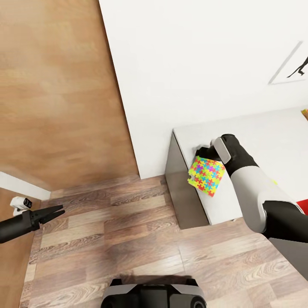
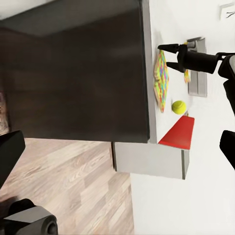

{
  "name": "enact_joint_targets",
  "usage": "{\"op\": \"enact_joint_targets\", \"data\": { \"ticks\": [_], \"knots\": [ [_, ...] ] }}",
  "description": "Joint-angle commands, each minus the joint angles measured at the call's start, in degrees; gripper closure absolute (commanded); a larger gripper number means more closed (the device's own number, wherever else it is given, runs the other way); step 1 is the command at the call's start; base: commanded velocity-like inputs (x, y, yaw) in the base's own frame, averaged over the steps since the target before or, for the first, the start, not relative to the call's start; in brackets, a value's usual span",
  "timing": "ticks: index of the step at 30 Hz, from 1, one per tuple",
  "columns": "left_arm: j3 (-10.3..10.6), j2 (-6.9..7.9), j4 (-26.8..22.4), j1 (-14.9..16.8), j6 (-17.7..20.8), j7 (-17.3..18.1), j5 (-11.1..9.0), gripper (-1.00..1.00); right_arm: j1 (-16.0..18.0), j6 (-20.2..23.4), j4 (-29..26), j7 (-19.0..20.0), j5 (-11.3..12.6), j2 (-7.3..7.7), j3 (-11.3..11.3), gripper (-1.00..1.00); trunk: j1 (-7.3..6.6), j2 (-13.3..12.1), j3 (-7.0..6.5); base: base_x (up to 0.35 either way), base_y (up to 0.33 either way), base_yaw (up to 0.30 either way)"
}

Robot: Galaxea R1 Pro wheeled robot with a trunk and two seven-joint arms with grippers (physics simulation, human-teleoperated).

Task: Put all the toys in the child's room - the three board games (two on the bed and one on the table), the two jigsaw puzzles on the table, and the tennis ball on the table - inside the toy box on the table in the child's room.

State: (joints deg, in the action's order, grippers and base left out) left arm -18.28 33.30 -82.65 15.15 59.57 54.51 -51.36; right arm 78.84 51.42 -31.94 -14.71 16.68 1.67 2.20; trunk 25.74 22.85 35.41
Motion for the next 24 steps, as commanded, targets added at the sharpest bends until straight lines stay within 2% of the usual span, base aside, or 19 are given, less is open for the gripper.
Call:
{"op": "enact_joint_targets", "data": {
  "ticks": [1,7,24],
  "knots": [
    [0.0,0.01,0.03,0.06,0.19,0.24,0.12,-1.0,0.0,-0.18,1.53,-0.4,2.75,-0.01,0.18,-1.0,0.05,0.07,0.08,-0.003,0.208,0.0],
    [0.03,0.01,0.03,0.06,0.18,0.24,0.12,-1.0,0.0,-0.17,1.53,-0.4,2.75,0.04,0.18,-1.0,0.05,0.07,0.08,-0.001,0.082,0.0],
    [0.08,0.01,0.03,0.06,0.15,0.24,0.12,-1.0,0.0,-0.07,1.44,-0.33,2.75,0.51,0.18,-1.0,0.05,0.07,0.08,-0.01,0.004,0.0]
  ]
}}
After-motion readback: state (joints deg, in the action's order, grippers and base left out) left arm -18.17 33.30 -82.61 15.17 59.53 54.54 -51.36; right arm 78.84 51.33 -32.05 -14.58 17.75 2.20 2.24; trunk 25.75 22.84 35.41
